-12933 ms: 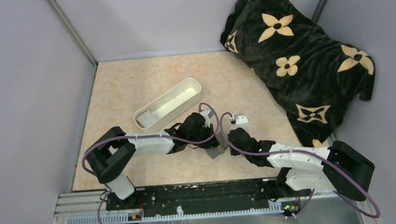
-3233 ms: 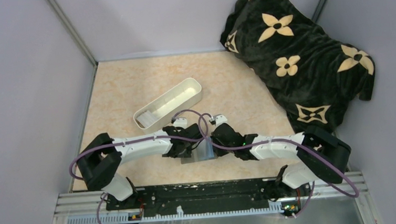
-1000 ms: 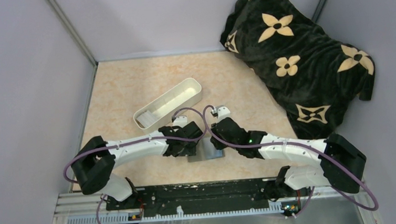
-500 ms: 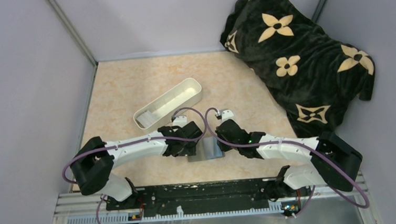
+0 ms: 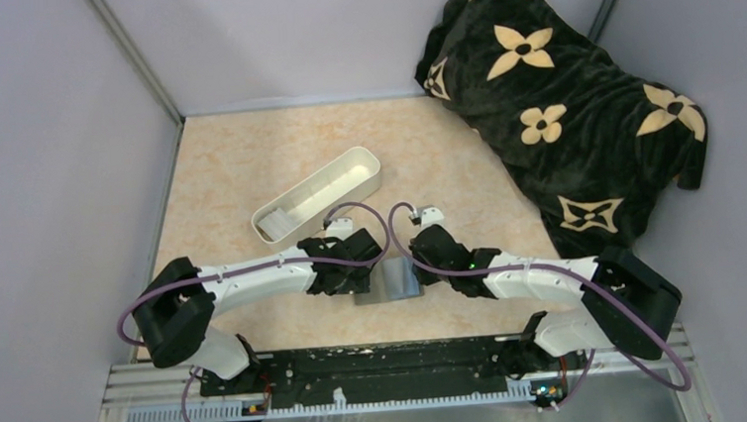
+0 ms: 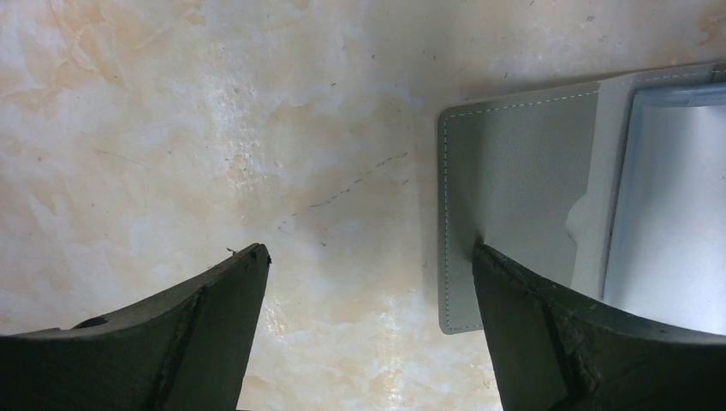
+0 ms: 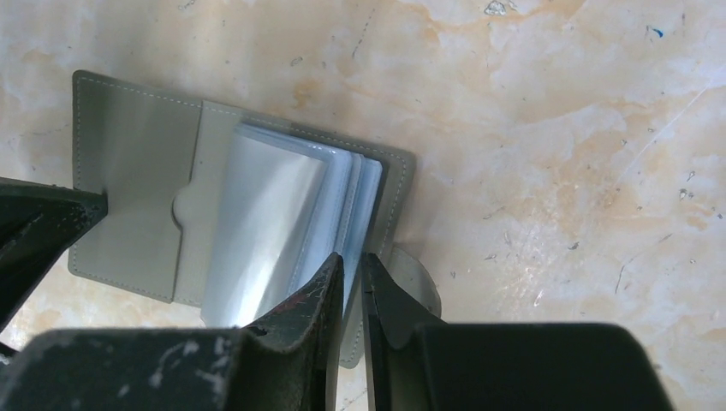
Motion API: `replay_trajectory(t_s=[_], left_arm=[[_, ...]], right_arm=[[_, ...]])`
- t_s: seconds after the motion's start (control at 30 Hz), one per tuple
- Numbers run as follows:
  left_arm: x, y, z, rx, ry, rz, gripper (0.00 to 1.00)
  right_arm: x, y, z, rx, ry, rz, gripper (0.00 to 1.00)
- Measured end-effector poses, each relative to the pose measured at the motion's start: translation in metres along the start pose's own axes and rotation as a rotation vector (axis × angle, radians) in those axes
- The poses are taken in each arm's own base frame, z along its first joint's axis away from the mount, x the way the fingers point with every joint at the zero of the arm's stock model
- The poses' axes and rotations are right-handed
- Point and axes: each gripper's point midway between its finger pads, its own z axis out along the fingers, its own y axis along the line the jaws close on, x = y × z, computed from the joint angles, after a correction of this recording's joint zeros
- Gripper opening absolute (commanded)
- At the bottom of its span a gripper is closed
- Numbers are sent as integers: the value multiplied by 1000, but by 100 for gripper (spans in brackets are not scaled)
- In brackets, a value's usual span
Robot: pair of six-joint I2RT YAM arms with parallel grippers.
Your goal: Take the credit cards out of the card holder
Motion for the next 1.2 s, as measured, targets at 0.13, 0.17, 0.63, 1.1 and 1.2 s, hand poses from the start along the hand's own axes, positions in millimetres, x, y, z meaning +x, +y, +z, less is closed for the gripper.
replay_trajectory(t_s=[0.13, 0.17, 0.63, 1.1, 1.2], left_arm=[[0, 0, 0, 1, -1, -1, 94], [0, 0, -1, 2, -1, -1, 94], [-2, -1, -2, 8, -6, -5, 94], [5, 4, 1, 2, 4, -3, 93], [7, 5, 2, 1, 8, -1, 93]], right_arm=[[4, -3, 1, 8, 9, 1, 16], [4, -3, 1, 7, 10, 1, 16], [15, 23, 15, -65, 44, -23, 16], [18, 40, 12, -116, 62, -30, 16], [11, 47, 11, -135, 50, -28, 16]])
